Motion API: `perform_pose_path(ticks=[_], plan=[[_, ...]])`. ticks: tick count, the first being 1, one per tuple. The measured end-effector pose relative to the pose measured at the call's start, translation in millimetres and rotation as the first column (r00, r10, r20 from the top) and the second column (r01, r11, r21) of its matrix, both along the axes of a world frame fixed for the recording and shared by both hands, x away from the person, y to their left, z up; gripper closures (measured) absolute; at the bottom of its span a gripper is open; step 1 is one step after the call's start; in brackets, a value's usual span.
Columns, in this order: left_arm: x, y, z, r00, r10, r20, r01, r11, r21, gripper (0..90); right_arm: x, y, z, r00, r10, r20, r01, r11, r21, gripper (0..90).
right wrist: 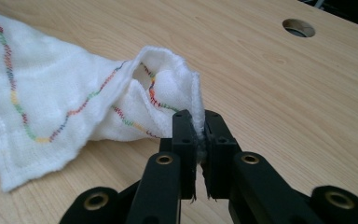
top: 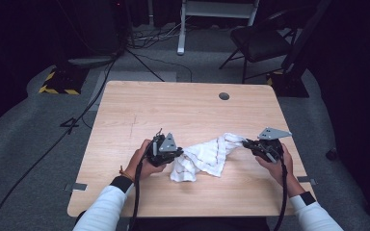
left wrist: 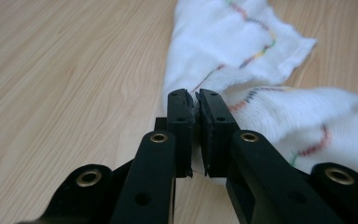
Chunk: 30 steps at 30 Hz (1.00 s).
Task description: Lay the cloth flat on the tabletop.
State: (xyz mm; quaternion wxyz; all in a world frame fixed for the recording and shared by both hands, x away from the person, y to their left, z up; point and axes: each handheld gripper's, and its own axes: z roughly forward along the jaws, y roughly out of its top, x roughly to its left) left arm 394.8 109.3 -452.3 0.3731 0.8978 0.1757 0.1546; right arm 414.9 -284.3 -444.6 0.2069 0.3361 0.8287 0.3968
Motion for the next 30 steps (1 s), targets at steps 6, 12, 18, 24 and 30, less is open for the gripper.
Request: perform_pose_path(ticks=[6,12,18,24,30], plan=[[8.5,15.8,-16.0,0.9971,0.046,-0.060,-0.042,0.9965,0.073,83.4,0.1,-10.5,-4.7,0.9994,-0.011,-0.033,0.011,0.9999,0.002,85.0],[11.2,14.0,-18.7,0.9926,0.107,-0.056,-0.103,0.9922,0.070,72.6,2.7,-8.6,-10.8,0.9985,-0.014,-0.053,0.013,0.9998,-0.017,84.9],[-7.9,-12.6,-0.6,0.9998,0.018,-0.011,-0.019,0.9982,-0.057,43.5,5.4,-4.4,-16.9,0.9977,-0.015,-0.066,0.012,0.9989,-0.045,84.7],[-23.7,-59.1,0.8,0.9907,-0.136,-0.003,0.136,0.9904,-0.025,35.9,6.6,-0.5,-20.1,0.9976,-0.014,-0.068,0.009,0.9978,-0.066,83.9],[-21.2,-102.9,-20.9,0.9794,-0.199,-0.032,0.202,0.9753,0.090,38.0,6.5,2.7,-21.7,0.9976,-0.001,-0.069,-0.005,0.9970,-0.078,82.7]])
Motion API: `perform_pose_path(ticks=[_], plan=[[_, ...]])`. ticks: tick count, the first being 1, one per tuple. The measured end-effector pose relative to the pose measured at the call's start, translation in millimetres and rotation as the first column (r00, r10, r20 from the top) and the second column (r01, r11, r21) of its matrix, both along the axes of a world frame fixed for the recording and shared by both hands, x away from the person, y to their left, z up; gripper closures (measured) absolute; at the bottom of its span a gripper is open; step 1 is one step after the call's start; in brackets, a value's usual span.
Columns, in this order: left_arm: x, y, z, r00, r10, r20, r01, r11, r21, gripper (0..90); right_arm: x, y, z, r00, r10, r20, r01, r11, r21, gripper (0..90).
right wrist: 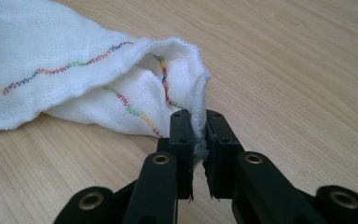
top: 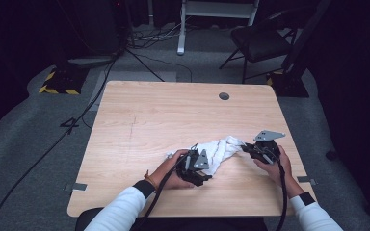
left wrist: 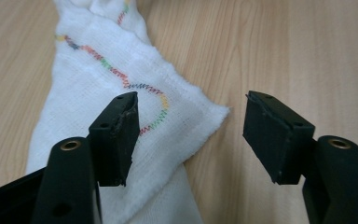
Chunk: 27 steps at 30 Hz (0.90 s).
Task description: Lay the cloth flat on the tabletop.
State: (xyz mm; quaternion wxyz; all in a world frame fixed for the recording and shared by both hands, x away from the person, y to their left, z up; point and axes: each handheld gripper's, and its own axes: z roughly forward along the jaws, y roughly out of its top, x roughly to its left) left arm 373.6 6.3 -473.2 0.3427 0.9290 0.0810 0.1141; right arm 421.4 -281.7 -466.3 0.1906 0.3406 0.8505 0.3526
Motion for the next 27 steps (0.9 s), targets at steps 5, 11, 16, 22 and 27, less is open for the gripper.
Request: perform_pose_path(ticks=[5,11,16,22,27], plan=[[11.0,0.1,-4.3,0.9998,0.019,-0.011,-0.018,0.9977,0.066,56.9,-1.1,2.2,-0.6,0.9999,0.009,0.007,-0.009,0.9999,-0.013,82.1],[17.0,11.9,-0.5,0.9999,0.008,-0.011,-0.007,0.9974,0.072,80.8,-2.8,5.2,-1.1,0.9997,0.017,0.019,-0.017,0.9997,-0.019,80.9],[22.6,30.4,18.2,0.9988,0.049,0.005,-0.049,0.9981,-0.037,83.7,-3.9,7.2,-0.4,0.9992,0.026,0.031,-0.025,0.9992,-0.031,82.2],[35.9,54.8,30.7,0.9935,0.108,-0.035,-0.112,0.9823,-0.150,83.4,-3.5,7.8,-1.5,0.9991,0.029,0.032,-0.027,0.9990,-0.035,82.8],[37.0,55.9,29.7,0.9940,0.100,-0.044,-0.106,0.9842,-0.142,83.5,-4.1,9.4,-1.0,0.9987,0.030,0.042,-0.029,0.9988,-0.040,83.2]])
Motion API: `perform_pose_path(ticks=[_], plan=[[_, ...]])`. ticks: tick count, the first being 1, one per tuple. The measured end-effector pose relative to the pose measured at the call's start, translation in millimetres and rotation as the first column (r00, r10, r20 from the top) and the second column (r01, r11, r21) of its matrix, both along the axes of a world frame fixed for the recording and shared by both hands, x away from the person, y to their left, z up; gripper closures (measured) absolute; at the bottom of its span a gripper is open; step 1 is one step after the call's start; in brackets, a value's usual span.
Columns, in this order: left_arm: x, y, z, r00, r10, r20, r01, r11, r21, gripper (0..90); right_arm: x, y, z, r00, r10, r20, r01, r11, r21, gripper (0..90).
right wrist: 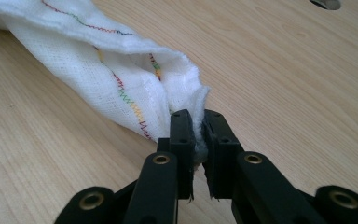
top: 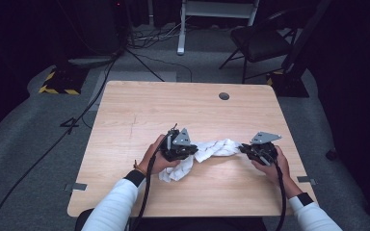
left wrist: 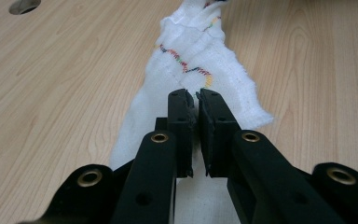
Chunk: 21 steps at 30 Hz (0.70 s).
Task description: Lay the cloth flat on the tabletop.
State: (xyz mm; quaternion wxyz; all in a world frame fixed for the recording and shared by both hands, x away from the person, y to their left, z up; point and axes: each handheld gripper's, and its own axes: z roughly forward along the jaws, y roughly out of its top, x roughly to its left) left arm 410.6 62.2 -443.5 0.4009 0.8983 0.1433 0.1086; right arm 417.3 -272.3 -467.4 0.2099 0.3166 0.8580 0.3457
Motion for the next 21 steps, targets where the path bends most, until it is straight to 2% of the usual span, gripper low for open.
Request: perform_pose_path(ticks=[2,4,5,6,10,11,12,13,14,15,16,17,19,20,21], plan=[[-6.2,-6.3,0.3,0.9998,-0.020,-0.004,0.020,0.9998,-0.011,83.3,-0.2,-0.5,1.5,0.9999,-0.012,0.012,0.012,0.9999,-0.002,83.3],[-15.0,-15.8,-1.0,0.9986,-0.051,0.011,0.051,0.9987,-0.001,84.6,0.2,-2.0,2.8,0.9996,-0.025,0.016,0.025,0.9997,0.003,83.4],[-15.0,-15.8,-1.0,0.9986,-0.051,0.011,0.051,0.9987,-0.001,85.1,0.2,-2.0,2.8,0.9996,-0.025,0.016,0.025,0.9997,0.003,83.4],[-20.9,-25.1,-1.4,0.9963,-0.081,0.029,0.080,0.9965,0.025,85.5,0.7,-3.4,3.2,0.9990,-0.037,0.025,0.037,0.9993,0.005,81.9],[-21.0,-30.1,-1.3,0.9970,-0.070,0.034,0.069,0.9974,0.023,86.4,1.2,-3.5,2.1,0.9985,-0.047,0.029,0.047,0.9989,0.001,81.3],[-20.2,-29.1,-1.2,0.9974,-0.057,0.045,0.056,0.9979,0.032,86.4,1.2,-3.5,2.1,0.9985,-0.047,0.029,0.047,0.9989,0.001,81.3],[-16.9,-23.3,0.3,0.9978,-0.022,0.063,0.020,0.9994,0.027,86.8,0.8,-2.7,2.5,0.9988,-0.040,0.029,0.040,0.9992,-0.001,82.0],[-16.9,-23.3,0.3,0.9978,-0.022,0.063,0.020,0.9994,0.027,86.9,0.8,-2.7,2.5,0.9988,-0.040,0.029,0.040,0.9992,-0.001,82.0],[-11.1,-13.8,5.2,0.9961,0.024,0.084,-0.025,0.9997,0.006,87.0,0.6,-2.0,2.8,0.9985,-0.039,0.039,0.039,0.9992,-0.007,81.6],[-11.1,-13.8,5.2,0.9961,0.024,0.084,-0.025,0.9997,0.006,87.0,0.6,-2.0,2.9,0.9984,-0.040,0.040,0.040,0.9992,-0.006,81.0],[-3.2,-0.4,11.2,0.9933,0.073,0.090,-0.070,0.9969,-0.037,87.1,0.9,-2.2,2.9,0.9983,-0.041,0.042,0.042,0.9991,-0.007,80.0],[-3.2,-0.4,11.2,0.9933,0.073,0.090,-0.070,0.9969,-0.037,87.1,0.9,-2.2,2.9,0.9983,-0.041,0.042,0.042,0.9991,-0.007,80.0],[6.4,13.8,15.2,0.9863,0.137,0.093,-0.130,0.9889,-0.071,87.1,1.5,-2.8,2.6,0.9980,-0.049,0.039,0.049,0.9988,-0.008,78.1],[17.2,27.2,16.2,0.9798,0.185,0.076,-0.176,0.9785,-0.107,87.1,2.0,-3.0,2.7,0.9976,-0.053,0.044,0.053,0.9986,-0.002,73.7],[17.2,27.2,16.2,0.9798,0.185,0.076,-0.176,0.9785,-0.107,87.1,2.0,-3.0,2.7,0.9976,-0.053,0.044,0.053,0.9986,-0.002,73.7]])
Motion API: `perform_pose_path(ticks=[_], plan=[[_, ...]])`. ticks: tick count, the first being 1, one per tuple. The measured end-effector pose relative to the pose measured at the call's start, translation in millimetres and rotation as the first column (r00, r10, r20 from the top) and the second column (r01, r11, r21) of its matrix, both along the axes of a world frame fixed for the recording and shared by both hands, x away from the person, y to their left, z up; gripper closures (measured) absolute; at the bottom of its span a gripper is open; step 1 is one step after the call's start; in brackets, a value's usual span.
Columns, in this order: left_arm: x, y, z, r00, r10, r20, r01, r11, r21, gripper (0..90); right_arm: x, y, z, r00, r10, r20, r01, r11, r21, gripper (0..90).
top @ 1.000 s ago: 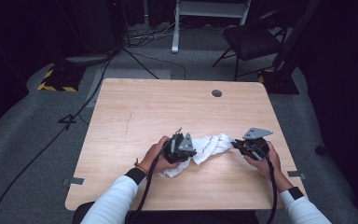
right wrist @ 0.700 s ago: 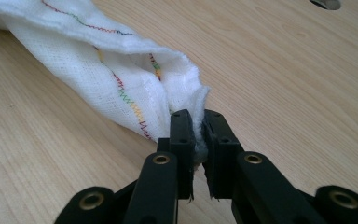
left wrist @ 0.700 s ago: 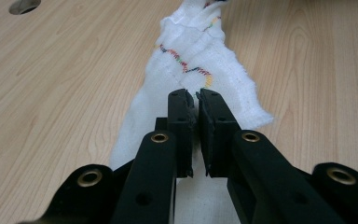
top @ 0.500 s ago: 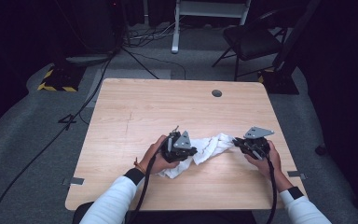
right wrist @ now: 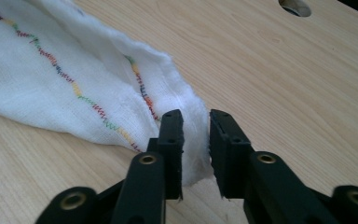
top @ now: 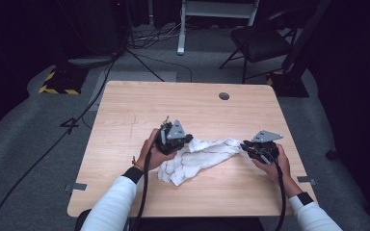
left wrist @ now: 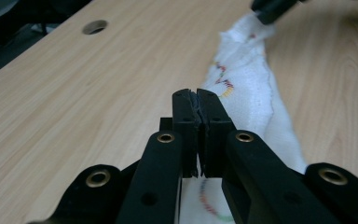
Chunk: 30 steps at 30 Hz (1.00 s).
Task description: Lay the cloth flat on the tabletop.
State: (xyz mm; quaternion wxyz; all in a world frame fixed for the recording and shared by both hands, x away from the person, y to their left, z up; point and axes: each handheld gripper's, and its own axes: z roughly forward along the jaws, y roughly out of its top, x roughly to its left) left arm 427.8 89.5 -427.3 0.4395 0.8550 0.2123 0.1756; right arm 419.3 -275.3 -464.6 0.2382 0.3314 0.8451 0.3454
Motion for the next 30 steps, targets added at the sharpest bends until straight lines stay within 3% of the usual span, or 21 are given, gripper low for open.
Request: perform_pose_path(ticks=[1,4,8,10,11,12,13,14,15,16,17,18,19,20,22,24,25,27,28,30], plan=[[11.0,11.0,-1.7,0.9992,0.039,-0.003,-0.039,0.9992,0.006,87.1,0.7,-0.2,1.4,1.0000,0.009,0.003,-0.009,0.9998,0.016,72.4],[21.1,21.1,-4.8,0.9972,0.074,-0.012,-0.074,0.9972,0.007,87.1,2.7,0.1,4.3,0.9999,0.008,0.007,-0.008,0.9996,0.025,69.5],[43.0,43.6,-17.1,0.9804,0.186,-0.066,-0.188,0.9816,-0.031,86.6,9.9,2.3,11.2,1.0000,-0.006,-0.007,0.006,0.9967,0.081,63.4],[50.3,49.2,-23.7,0.9720,0.220,-0.081,-0.222,0.9750,-0.011,86.4,10.7,7.2,12.7,0.9999,0.010,-0.007,-0.009,0.9962,0.087,62.8],[50.3,49.2,-23.7,0.9720,0.220,-0.081,-0.222,0.9750,-0.011,85.0,10.9,10.9,13.1,0.9998,0.018,-0.005,-0.017,0.9964,0.083,61.8],[53.5,50.9,-27.1,0.9666,0.243,-0.082,-0.243,0.9700,0.009,85.0,10.9,10.9,13.1,0.9998,0.018,-0.005,-0.017,0.9964,0.083,61.8],[58.5,56.2,-31.4,0.9503,0.303,-0.073,-0.300,0.9529,0.044,80.4,11.1,19.6,13.6,0.9993,0.037,-0.003,-0.036,0.9965,0.076,60.0],[60.4,59.8,-31.8,0.9384,0.339,-0.069,-0.335,0.9403,0.061,75.5,10.7,24.6,13.5,0.9989,0.047,-0.001,-0.047,0.9965,0.070,59.8],[60.4,59.8,-31.8,0.9384,0.339,-0.069,-0.335,0.9403,0.061,67.4,10.7,24.6,13.5,0.9989,0.047,-0.001,-0.047,0.9965,0.070,59.8],[59.5,67.6,-31.1,0.9176,0.387,-0.089,-0.384,0.9217,0.056,62.7,9.8,35.8,12.6,0.9969,0.079,0.000,-0.079,0.9955,0.053,57.9],[59.5,67.6,-31.1,0.9176,0.387,-0.089,-0.384,0.9217,0.056,61.0,9.8,35.8,12.6,0.9969,0.079,0.000,-0.079,0.9955,0.053,57.9],[57.1,70.6,-30.1,0.9253,0.365,-0.104,-0.362,0.9310,0.049,61.0,8.9,41.6,12.1,0.9955,0.095,-0.002,-0.095,0.9944,0.046,56.9],[47.6,72.3,-28.2,0.9390,0.332,-0.088,-0.327,0.9422,0.075,54.0,7.2,53.1,11.9,0.9918,0.128,-0.008,-0.127,0.9911,0.038,56.5],[42.3,72.4,-28.3,0.9469,0.308,-0.091,-0.301,0.9499,0.083,51.0,6.9,58.4,12.3,0.9896,0.144,-0.005,-0.144,0.9890,0.035,56.5],[36.5,71.3,-29.4,0.9503,0.295,-0.099,-0.286,0.9535,0.094,48.5,6.2,63.4,13.0,0.9874,0.158,-0.003,-0.158,0.9867,0.038,57.1],[24.7,67.7,-33.6,0.9540,0.275,-0.120,-0.261,0.9578,0.120,38.4,5.7,77.9,14.4,0.9810,0.194,-0.008,-0.193,0.9796,0.057,57.2],[11.6,64.1,-38.2,0.9604,0.236,-0.148,-0.217,0.9668,0.136,36.9,6.0,82.7,14.7,0.9790,0.204,-0.009,-0.203,0.9771,0.064,57.2],[4.9,62.6,-40.2,0.9634,0.221,-0.151,-0.199,0.9687,0.148,34.4,6.1,93.5,15.0,0.9752,0.221,-0.012,-0.220,0.9734,0.065,57.4],[-6.9,60.8,-44.0,0.9681,0.189,-0.164,-0.163,0.9735,0.161,34.0,5.6,99.5,15.1,0.9732,0.229,-0.015,-0.228,0.9718,0.060,57.4],[-11.6,61.2,-45.6,0.9687,0.180,-0.171,-0.151,0.9737,0.170,32.6,5.5,105.2,15.0,0.9698,0.244,-0.012,-0.242,0.9685,0.057,57.4]])
